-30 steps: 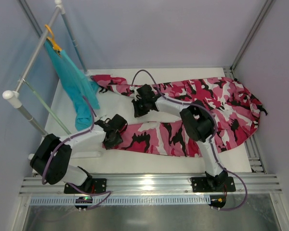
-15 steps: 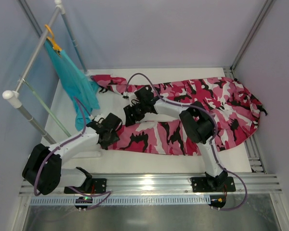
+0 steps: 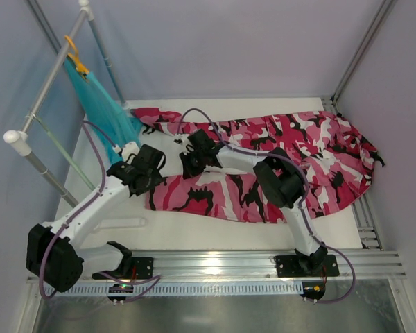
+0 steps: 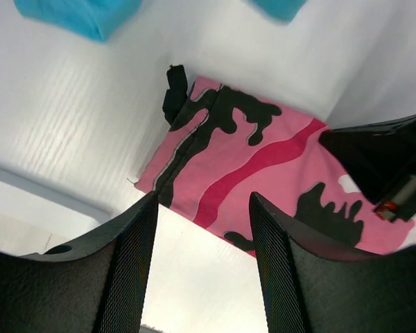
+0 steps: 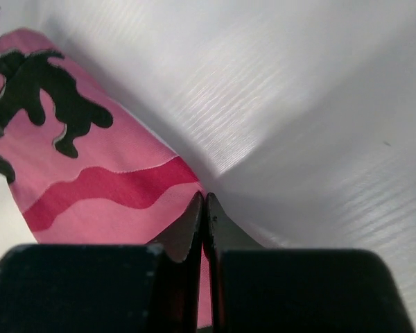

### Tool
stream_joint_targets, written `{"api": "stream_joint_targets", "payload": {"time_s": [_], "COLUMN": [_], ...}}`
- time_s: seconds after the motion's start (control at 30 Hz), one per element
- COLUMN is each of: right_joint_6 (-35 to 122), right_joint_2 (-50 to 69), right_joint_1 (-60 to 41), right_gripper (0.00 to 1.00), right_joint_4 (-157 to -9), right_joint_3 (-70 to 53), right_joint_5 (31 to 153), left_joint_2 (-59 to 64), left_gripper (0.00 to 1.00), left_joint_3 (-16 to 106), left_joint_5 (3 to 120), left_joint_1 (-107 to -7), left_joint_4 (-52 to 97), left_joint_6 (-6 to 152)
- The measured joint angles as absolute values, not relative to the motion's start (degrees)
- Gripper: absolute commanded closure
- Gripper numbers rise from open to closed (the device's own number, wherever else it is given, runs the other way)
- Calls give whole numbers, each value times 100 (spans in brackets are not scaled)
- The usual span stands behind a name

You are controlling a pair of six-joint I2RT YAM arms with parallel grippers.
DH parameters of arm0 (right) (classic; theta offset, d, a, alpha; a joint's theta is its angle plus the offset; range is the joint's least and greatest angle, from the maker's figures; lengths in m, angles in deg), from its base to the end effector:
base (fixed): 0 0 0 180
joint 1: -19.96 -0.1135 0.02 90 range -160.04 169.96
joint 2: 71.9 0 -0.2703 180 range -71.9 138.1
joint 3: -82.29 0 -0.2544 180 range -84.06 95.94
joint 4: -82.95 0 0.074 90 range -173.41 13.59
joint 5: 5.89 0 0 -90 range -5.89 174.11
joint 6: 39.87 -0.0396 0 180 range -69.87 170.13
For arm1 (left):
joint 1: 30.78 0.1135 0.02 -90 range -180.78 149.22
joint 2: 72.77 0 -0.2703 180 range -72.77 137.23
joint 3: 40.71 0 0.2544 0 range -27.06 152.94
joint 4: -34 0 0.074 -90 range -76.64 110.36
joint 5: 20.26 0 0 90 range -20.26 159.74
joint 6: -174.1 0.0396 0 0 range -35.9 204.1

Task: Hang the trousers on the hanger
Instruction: Fold the trousers

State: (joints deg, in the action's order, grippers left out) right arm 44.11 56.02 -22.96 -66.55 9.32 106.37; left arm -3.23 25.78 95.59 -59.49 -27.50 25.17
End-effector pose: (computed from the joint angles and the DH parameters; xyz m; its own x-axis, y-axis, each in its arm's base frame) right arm 0.3507 0.3466 0.1496 -0.6533 -0.4750 -0.5895 -0.7389 0.5697 0.3598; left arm 0.2071 -0.0937 0.2542 -0.6382 -0.5293 -0.5590 -0.5400 0.8253 -0.1649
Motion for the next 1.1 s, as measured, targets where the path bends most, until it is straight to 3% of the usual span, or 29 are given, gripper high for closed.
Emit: {"api": "stream_joint_targets", "payload": {"time_s": [0.2,0.5,0.7,0.77,0.8,0.93,1.1], "right_joint_6": [3314,2590,2405,2276,2199,1854,1021], "right_joint_2": [5331,4520,4675,4837,4896,4776,4024], "right_joint_1": [-2370,-2689,-2665,-2615,-2591,-2466,-1940], "right_gripper": [96,96,96,79,62,50,49], "right_joint_4": [-7243,-8342,-8312,-8215,-8128,-8023,-6994], "right_joint_3": [582,-808,-567,-185,-3,145,-349], "right_joint_5": [9487,8051,7667,7662,7675,7669,7629], "left_joint_2": [-421,-375,-122,-4,53,291,807], "left_gripper": [43,42,43,43,43,43,43], "left_joint_3": [3155,2919,2685,2685,2693,2715,2781], "left_joint_5": [9871,9843,9635,9537,9478,9150,8772], "left_joint_1": [-5785,-5693,-5689,-5689,-5689,-5689,-5774], "left_joint_4": [-2837,-2745,-2597,-2490,-2455,-2155,-1626], "left_joint_6": [2788,2908,2906,2908,2908,2908,2901]}}
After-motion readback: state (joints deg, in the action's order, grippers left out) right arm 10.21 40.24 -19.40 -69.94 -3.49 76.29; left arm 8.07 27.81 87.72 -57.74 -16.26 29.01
